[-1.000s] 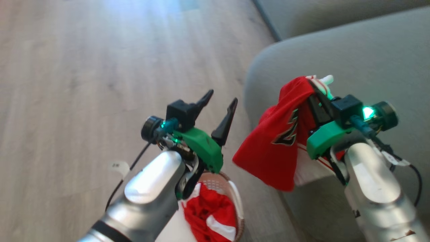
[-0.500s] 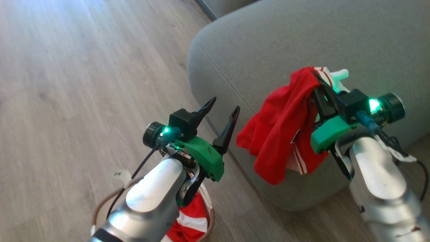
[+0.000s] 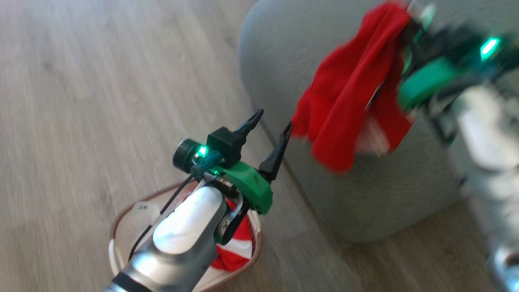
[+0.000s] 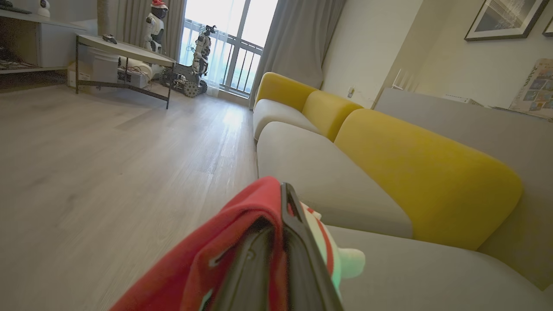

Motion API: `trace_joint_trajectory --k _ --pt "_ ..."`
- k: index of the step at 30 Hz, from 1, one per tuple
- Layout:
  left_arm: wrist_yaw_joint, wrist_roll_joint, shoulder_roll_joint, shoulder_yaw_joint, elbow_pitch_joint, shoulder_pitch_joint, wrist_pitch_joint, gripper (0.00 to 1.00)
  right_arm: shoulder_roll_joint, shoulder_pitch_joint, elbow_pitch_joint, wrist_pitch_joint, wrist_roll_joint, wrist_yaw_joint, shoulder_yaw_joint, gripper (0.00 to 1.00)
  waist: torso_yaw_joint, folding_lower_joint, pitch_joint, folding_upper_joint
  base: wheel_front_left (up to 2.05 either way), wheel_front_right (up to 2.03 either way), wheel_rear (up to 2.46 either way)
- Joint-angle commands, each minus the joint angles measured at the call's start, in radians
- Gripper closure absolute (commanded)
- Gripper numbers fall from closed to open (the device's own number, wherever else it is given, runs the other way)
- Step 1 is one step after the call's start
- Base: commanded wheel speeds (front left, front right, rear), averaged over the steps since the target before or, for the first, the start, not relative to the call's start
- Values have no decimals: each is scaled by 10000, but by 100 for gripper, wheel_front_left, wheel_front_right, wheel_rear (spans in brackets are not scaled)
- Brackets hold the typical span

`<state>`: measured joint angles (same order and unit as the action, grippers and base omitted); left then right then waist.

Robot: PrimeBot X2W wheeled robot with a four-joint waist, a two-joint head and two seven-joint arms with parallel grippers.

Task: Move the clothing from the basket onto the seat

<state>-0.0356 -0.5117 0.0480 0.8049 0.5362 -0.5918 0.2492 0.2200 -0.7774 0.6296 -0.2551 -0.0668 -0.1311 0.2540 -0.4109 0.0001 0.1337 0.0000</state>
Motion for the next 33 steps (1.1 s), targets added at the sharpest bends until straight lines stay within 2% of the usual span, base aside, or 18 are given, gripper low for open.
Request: trace_joint_trajectory --k 1,7,16,24,33 --pt "-24 226 35 -258 -461 -695 125 0 371 -1223 -42 -32 -134 4 -62 100 723 -1 804 0 0 0 0" --pt "-136 748 111 -279 -874 -1042 126 0 1381 -3428 842 72 -496 4 -547 100 1607 -1 2036 0 0 0 0" --pt "-179 1190 287 -188 -1572 -1450 112 0 2833 -5897 1889 368 15 4 -1819 100 2599 -1 3505 0 0 0 0" --pt "-351 1642 460 69 -2325 -1916 -190 0 2830 -6766 3124 79 562 4 -3416 100 3055 -1 4700 0 0 0 0" --pt "-440 1817 588 336 -2855 -1934 -398 0 2217 -5388 4243 -60 1331 4 -5253 100 3154 -1 5264 0 0 0 0"
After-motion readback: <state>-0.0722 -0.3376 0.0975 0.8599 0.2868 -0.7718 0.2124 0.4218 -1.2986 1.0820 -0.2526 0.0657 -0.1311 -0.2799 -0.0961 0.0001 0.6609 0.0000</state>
